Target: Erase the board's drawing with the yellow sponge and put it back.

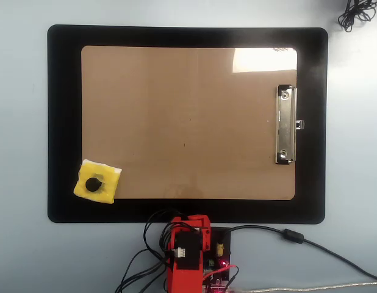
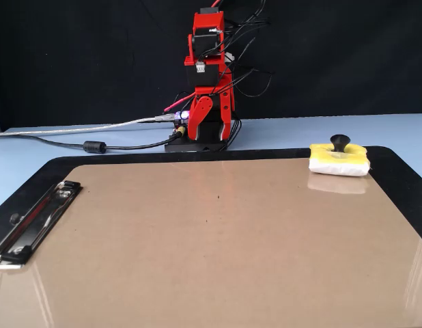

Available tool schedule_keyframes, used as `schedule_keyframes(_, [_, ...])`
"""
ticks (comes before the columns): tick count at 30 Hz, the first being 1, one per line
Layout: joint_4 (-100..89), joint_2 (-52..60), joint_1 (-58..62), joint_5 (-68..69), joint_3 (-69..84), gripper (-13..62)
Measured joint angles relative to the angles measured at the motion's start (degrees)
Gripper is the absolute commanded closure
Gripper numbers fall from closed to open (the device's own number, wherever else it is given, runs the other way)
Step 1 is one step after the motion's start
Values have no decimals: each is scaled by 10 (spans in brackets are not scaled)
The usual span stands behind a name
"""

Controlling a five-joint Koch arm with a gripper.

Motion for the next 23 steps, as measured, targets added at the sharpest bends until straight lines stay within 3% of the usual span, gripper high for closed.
schedule_keyframes(23, [0,0,16,-1,0,143])
